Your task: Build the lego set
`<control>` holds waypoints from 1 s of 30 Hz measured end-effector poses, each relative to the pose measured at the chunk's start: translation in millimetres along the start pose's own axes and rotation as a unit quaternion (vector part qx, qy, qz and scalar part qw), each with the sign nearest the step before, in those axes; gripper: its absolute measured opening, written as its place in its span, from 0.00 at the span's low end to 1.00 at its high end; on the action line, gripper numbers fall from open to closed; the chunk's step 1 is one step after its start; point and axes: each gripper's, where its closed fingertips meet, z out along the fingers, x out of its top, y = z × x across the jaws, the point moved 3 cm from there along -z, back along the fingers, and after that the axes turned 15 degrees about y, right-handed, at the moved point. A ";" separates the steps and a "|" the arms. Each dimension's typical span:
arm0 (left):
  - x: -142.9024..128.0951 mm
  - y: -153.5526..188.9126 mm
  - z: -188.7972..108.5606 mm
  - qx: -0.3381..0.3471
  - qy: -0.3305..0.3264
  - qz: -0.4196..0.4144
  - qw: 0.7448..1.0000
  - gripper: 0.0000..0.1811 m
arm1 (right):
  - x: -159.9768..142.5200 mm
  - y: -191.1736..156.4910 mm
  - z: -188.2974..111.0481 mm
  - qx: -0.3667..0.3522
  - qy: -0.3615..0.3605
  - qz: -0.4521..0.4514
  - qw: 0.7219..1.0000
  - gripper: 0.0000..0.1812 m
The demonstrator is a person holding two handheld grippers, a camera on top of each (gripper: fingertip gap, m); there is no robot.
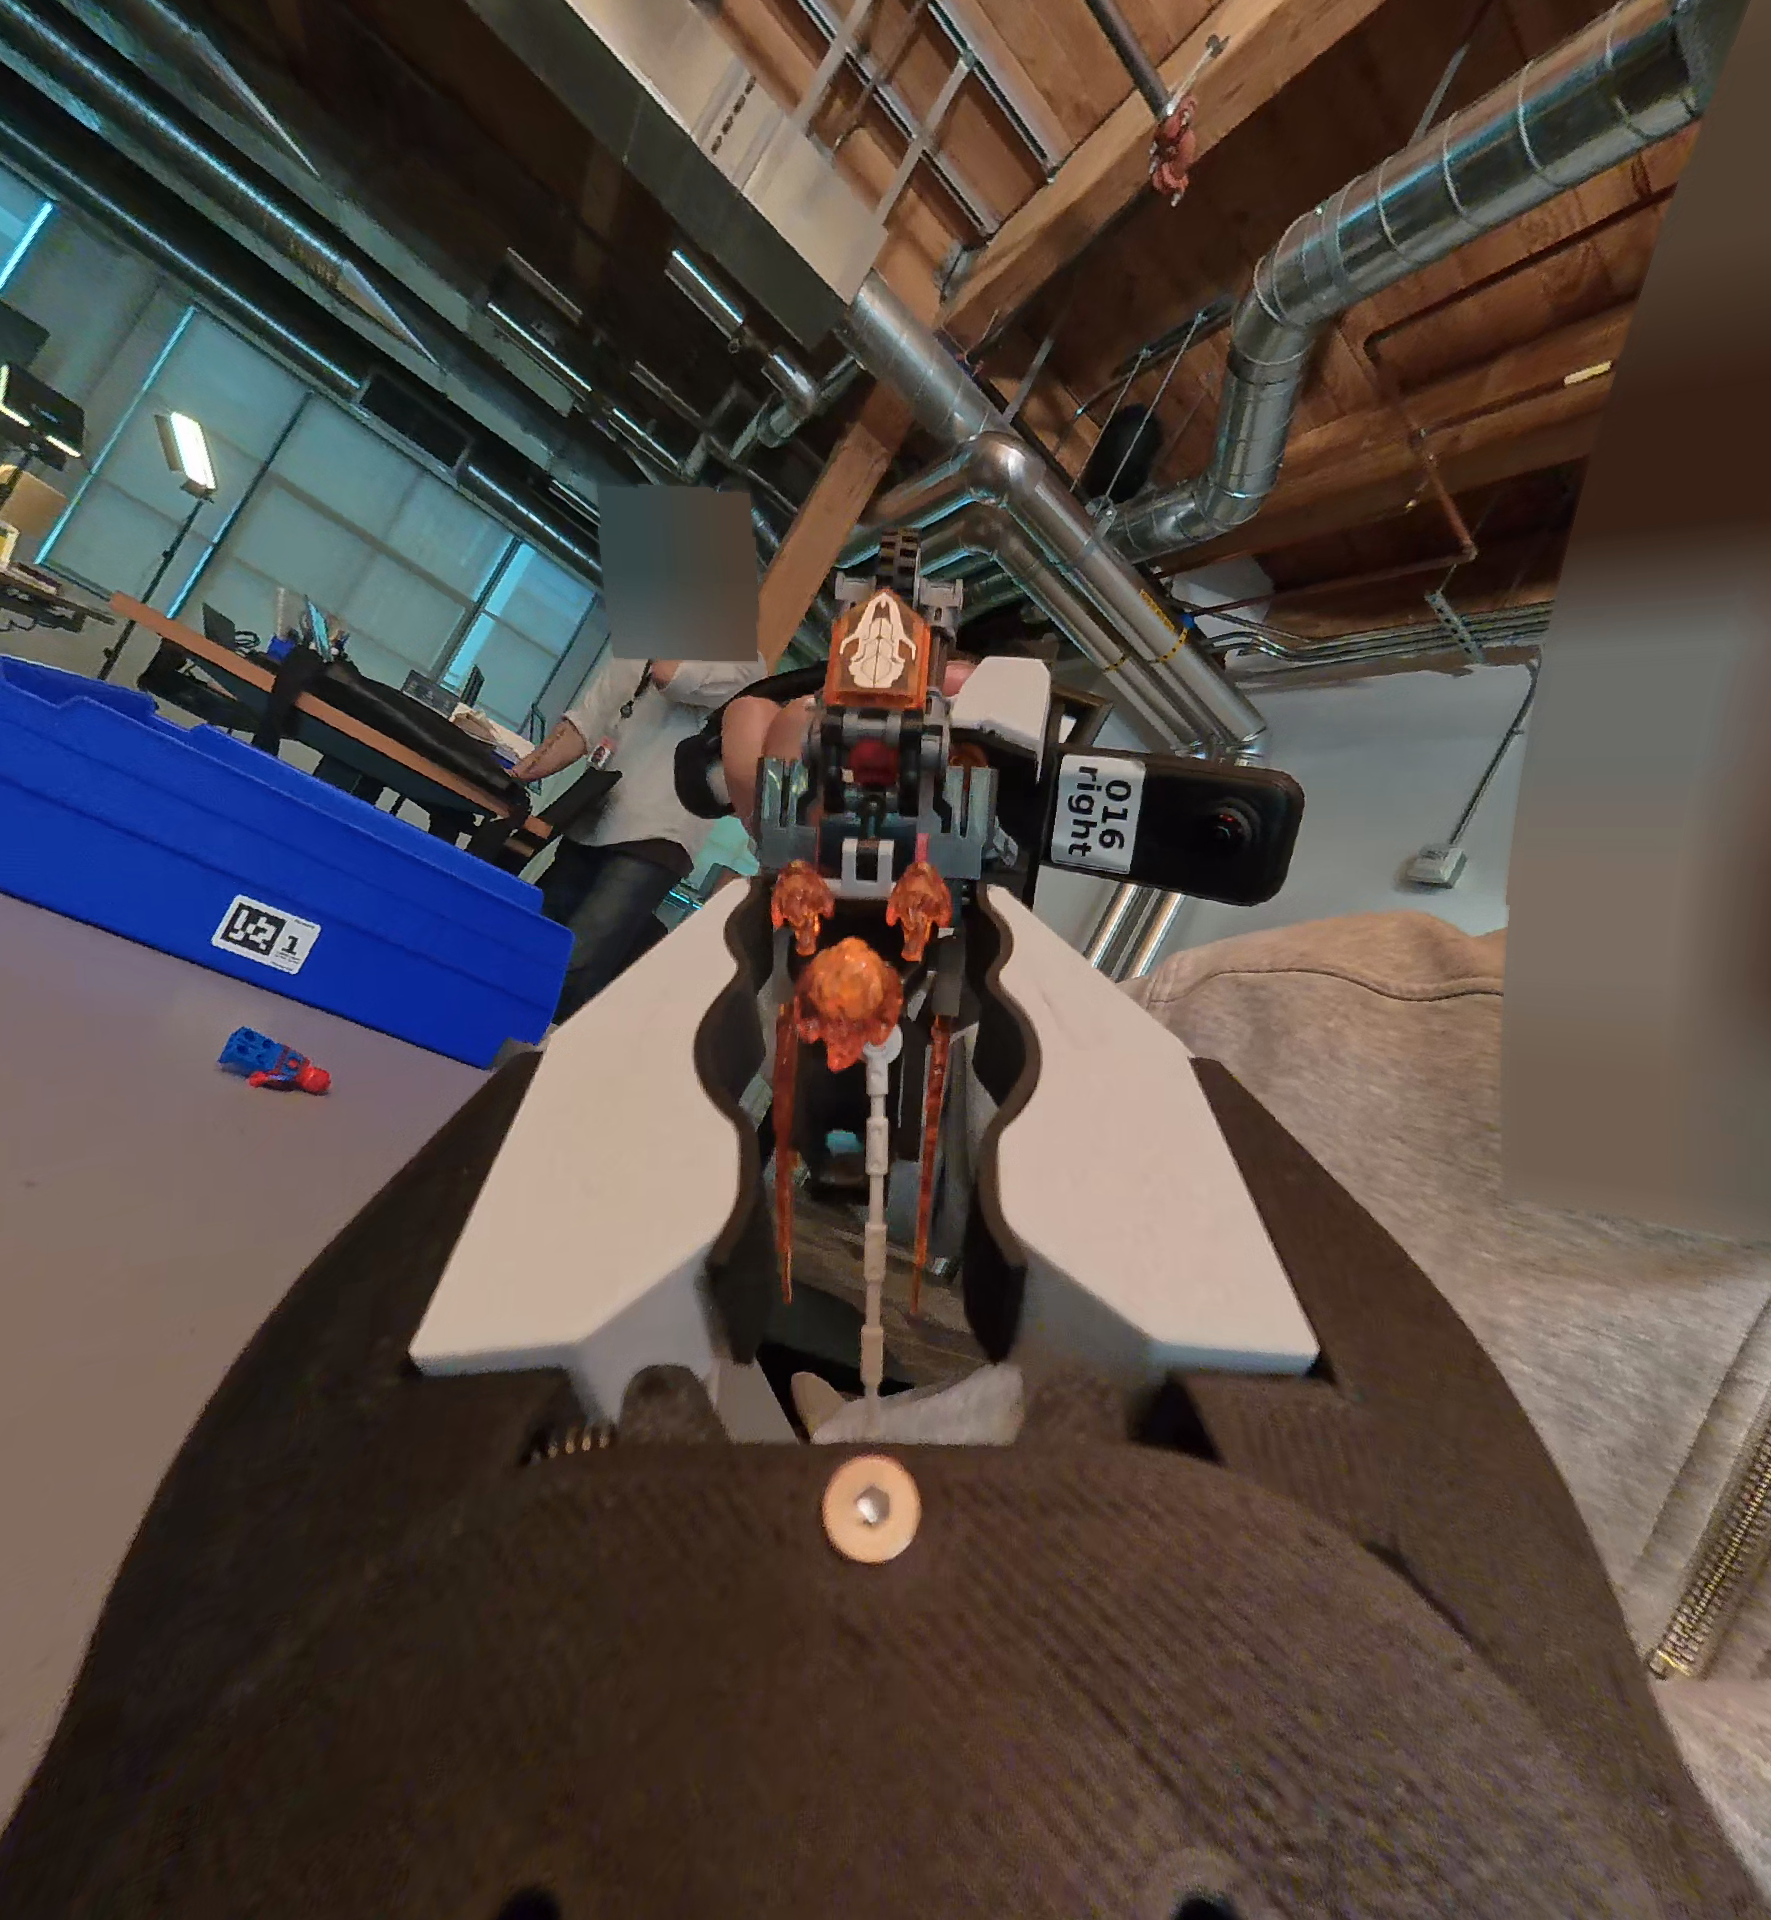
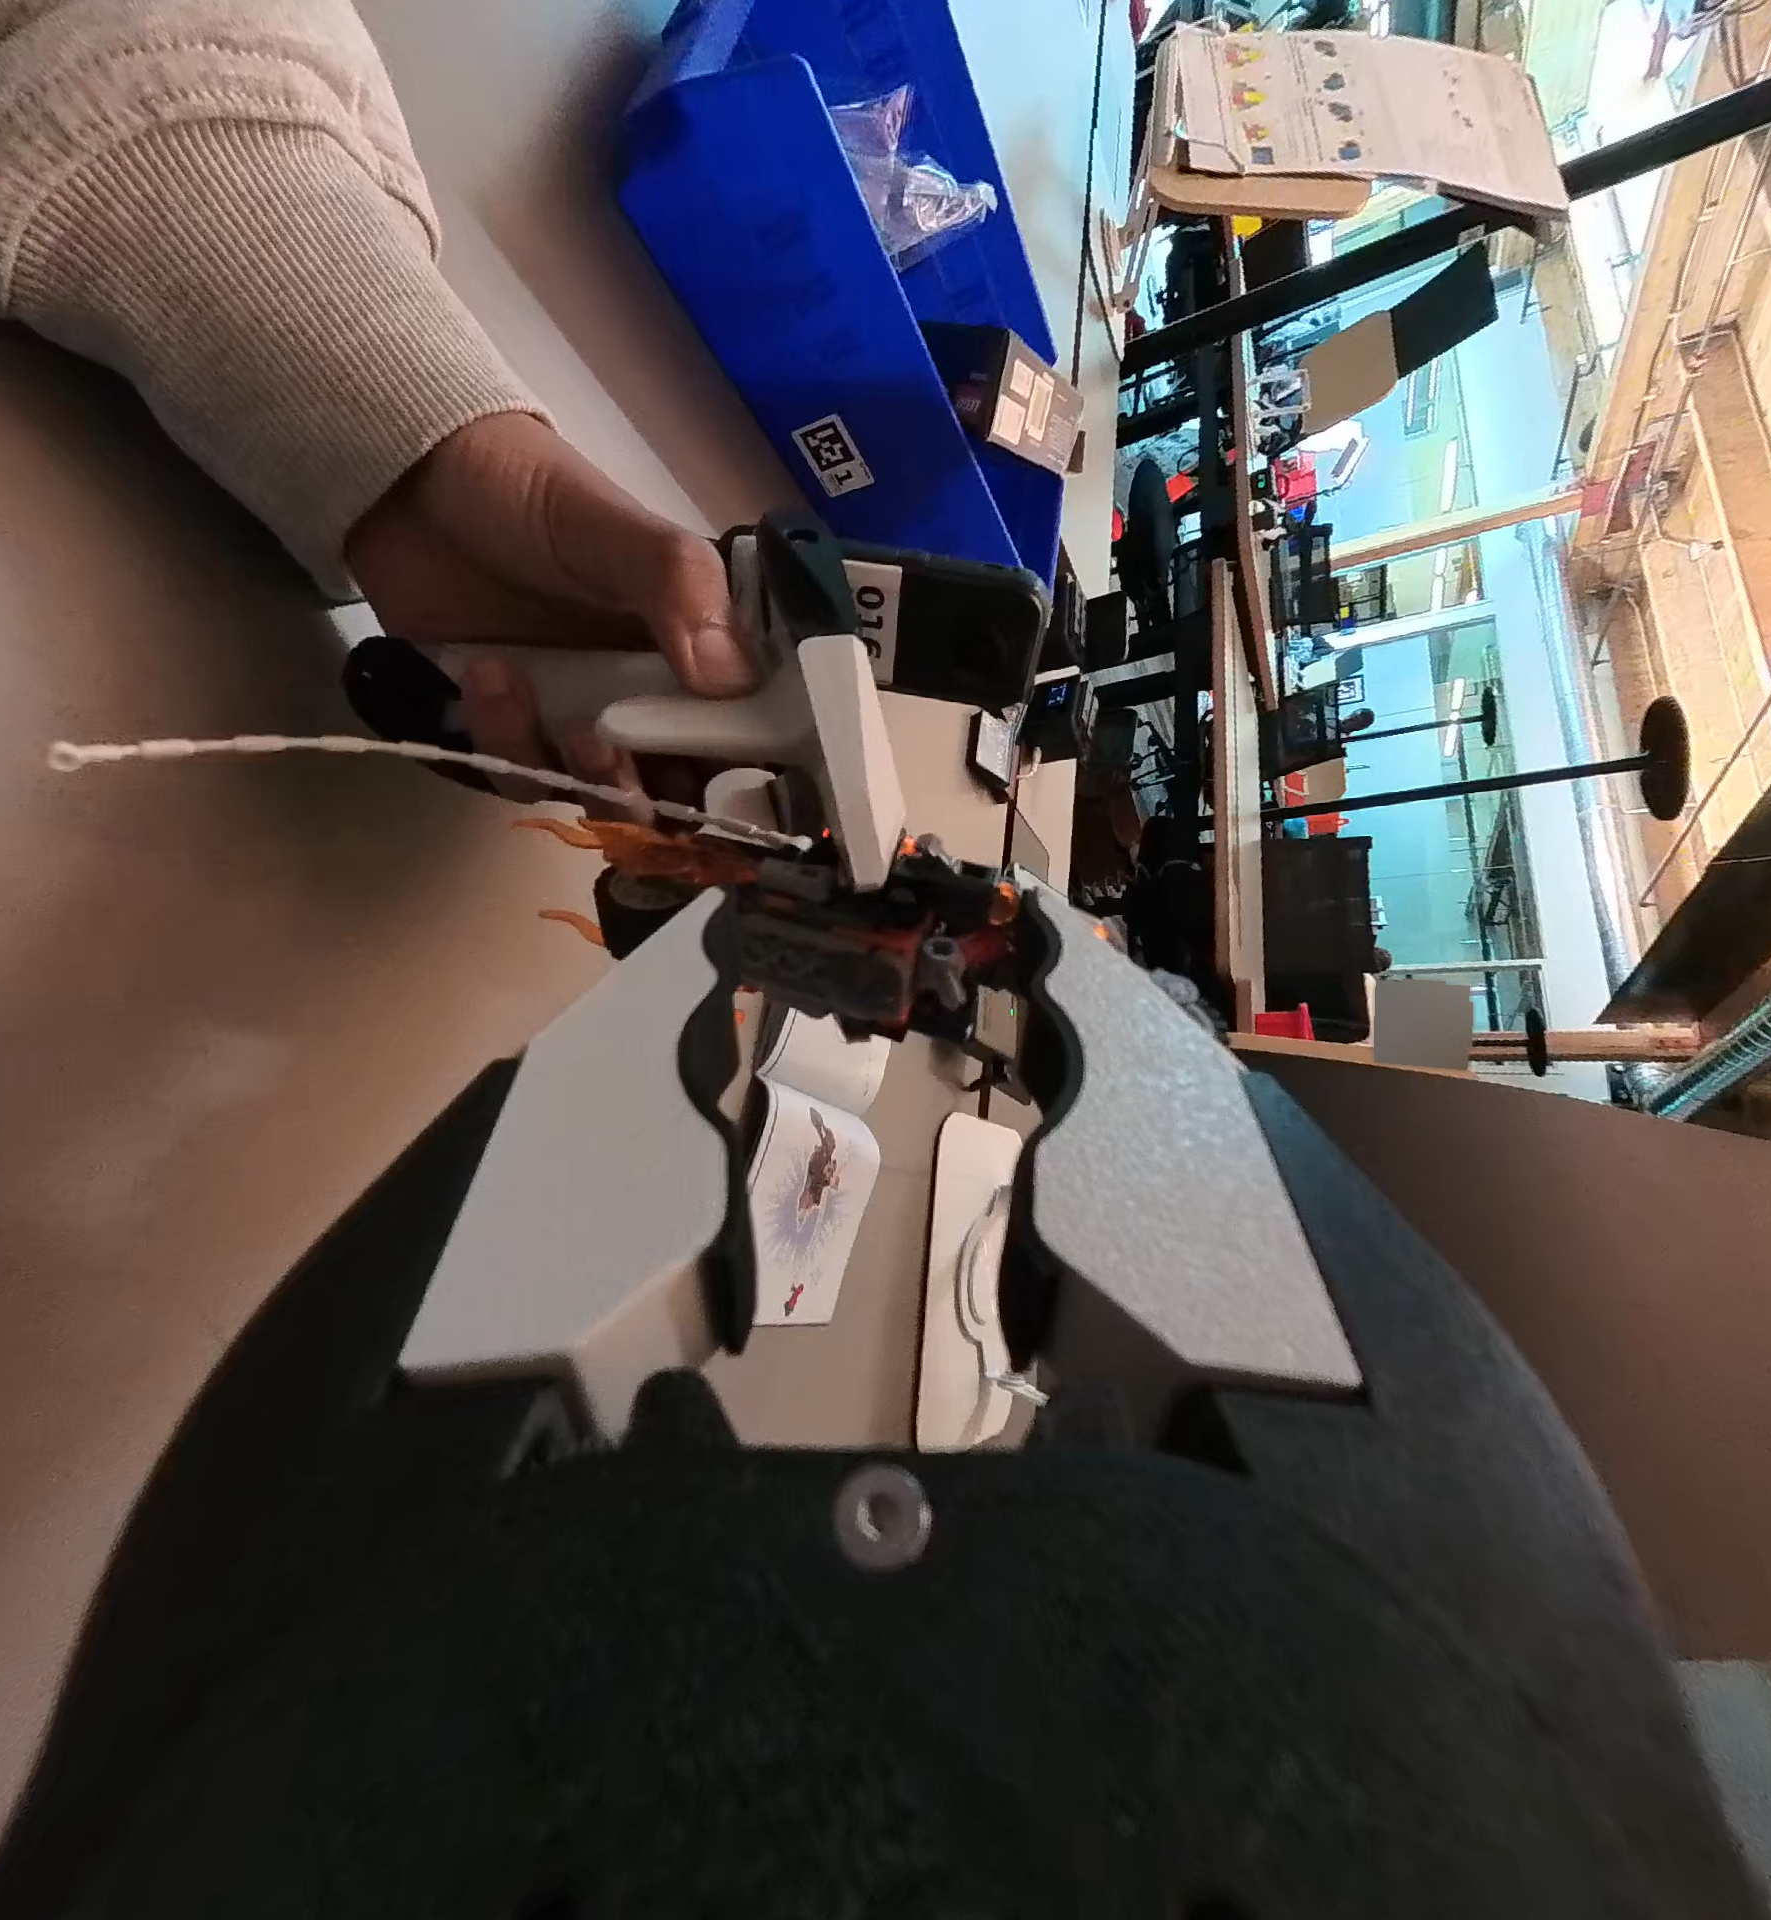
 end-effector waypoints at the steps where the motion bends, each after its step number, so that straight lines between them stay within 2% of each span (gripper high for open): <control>1: 0.3 0.0 0.0 0.000 0.002 0.000 1.000 0.19 | 0.1 0.8 -0.1 -0.004 0.001 0.000 1.000 0.27; 16: 2.1 -0.2 0.7 -0.012 0.027 -0.037 0.999 0.19 | -1.2 6.3 -1.9 -0.051 0.022 0.006 0.998 0.23; 20: 4.6 -0.4 -0.6 -0.015 0.036 -0.048 0.998 0.19 | -0.9 4.0 -1.4 -0.042 0.024 0.012 0.999 0.13; 23: 5.7 -1.1 -1.7 -0.011 0.037 -0.041 0.998 0.19 | -1.8 5.3 -0.8 -0.048 0.018 0.008 0.999 0.17; 30: 5.3 -1.4 -1.8 -0.008 0.033 -0.035 0.999 0.19 | -2.6 5.8 -2.4 -0.048 0.017 0.016 0.999 0.18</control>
